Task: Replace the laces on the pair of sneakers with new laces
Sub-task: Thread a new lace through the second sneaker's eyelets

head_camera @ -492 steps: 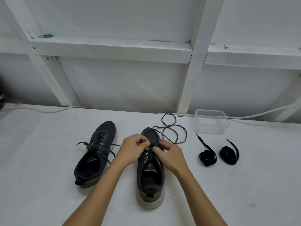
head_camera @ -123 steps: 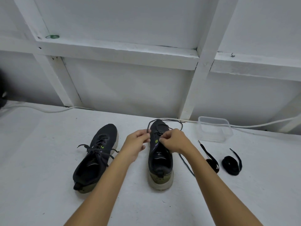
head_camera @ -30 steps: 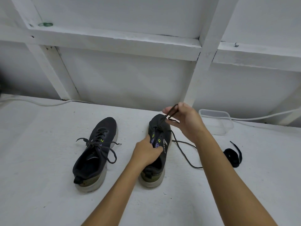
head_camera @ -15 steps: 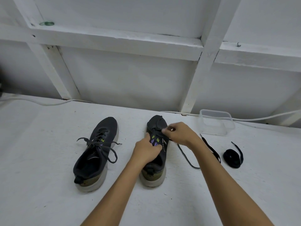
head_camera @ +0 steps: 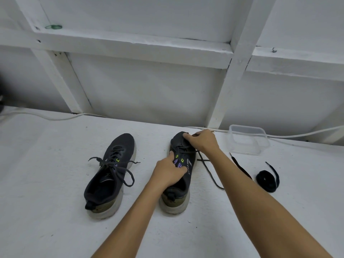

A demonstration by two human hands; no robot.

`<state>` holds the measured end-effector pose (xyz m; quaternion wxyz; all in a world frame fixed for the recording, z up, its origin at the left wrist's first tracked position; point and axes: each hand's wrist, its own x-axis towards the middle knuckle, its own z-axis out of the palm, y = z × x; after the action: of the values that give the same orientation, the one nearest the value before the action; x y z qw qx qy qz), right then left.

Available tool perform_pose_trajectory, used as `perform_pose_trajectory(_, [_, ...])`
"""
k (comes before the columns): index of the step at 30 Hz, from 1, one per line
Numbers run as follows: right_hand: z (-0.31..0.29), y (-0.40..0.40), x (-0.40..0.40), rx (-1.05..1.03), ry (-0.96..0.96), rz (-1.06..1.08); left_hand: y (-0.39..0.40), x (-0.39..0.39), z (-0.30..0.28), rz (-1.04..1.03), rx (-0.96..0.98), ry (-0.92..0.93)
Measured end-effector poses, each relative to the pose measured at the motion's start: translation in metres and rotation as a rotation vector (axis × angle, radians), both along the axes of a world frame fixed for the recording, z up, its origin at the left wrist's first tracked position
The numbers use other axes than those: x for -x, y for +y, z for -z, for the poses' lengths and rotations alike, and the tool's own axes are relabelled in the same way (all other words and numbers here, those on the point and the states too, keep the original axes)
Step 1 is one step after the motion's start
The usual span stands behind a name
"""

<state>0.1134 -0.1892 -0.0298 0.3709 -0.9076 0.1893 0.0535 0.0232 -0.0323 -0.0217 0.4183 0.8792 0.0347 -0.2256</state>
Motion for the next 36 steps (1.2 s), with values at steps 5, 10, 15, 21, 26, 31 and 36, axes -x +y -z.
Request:
perform_pose_trajectory(5, [0.007, 0.006, -0.008, -0.065, -0.056, 0.076, -0.001, -0.003, 0.004, -0.004, -0.007, 0.007])
perform_pose_trajectory(10, [0.003, 0.014, -0.007, -0.152, -0.192, -0.069, -0.002, -0.004, 0.006, -0.014, -0.003, -0.018])
perform_pose_trajectory(15, [-0.028, 0.021, 0.008, -0.405, -0.071, -0.355, -0.002, -0.005, 0.007, -0.039, -0.009, -0.025])
perform_pose_trajectory(21, [-0.037, -0.004, 0.033, -0.075, -0.272, -0.18, -0.001, -0.003, 0.007, -0.046, 0.003, -0.045])
perform_pose_trajectory(26, [-0.026, -0.01, 0.056, 0.062, -0.022, -0.445, -0.001, -0.002, 0.007, -0.053, -0.012, -0.059])
perform_pose_trajectory(31, [-0.025, -0.006, 0.052, 0.24, -0.041, -0.484, -0.001, -0.003, 0.008, -0.057, -0.014, -0.052])
perform_pose_trajectory(36, [-0.072, -0.022, 0.049, -0.815, -0.361, -0.129, 0.0, -0.003, 0.009, -0.069, 0.024, -0.027])
